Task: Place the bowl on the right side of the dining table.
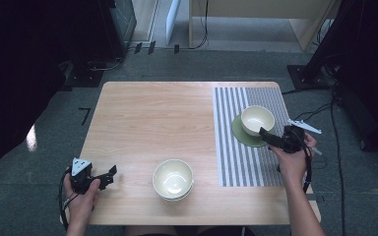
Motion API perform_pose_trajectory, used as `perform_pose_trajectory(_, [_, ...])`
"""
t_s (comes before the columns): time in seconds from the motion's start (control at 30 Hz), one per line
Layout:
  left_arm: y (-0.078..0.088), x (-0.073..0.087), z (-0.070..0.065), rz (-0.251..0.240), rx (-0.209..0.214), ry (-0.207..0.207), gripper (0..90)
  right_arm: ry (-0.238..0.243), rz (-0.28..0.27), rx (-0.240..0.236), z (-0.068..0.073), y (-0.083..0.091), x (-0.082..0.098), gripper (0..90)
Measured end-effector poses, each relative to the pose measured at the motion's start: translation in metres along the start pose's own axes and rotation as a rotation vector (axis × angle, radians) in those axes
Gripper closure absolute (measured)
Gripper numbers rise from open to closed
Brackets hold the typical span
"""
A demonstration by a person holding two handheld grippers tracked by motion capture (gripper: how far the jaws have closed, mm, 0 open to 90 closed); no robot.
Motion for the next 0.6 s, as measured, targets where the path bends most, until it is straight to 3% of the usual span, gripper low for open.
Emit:
perform_pose_trajectory(0.3, [0.0, 0.0, 0.0, 0.001, -0.001, -0.001, 0.8, 0.018, -0.011, -0.002, -0.002, 0.008, 0.007, 0.0])
perform_pose_trajectory(0.6, [0.0, 0.0, 0.0, 0.0, 0.0, 0.0, 0.8, 0.015, -0.018, 0.001, -0.012, 0.019, 0.015, 0.0])
Point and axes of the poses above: each handheld gripper's, and its own axes: y roughly backward along the jaws, x roughly out of its underside, z roughly to its left, the point moved 3 cm from there along -y, roughly forward along the jaws, and after that the axes turned 15 degrees about -y, right-handed, at the moved point
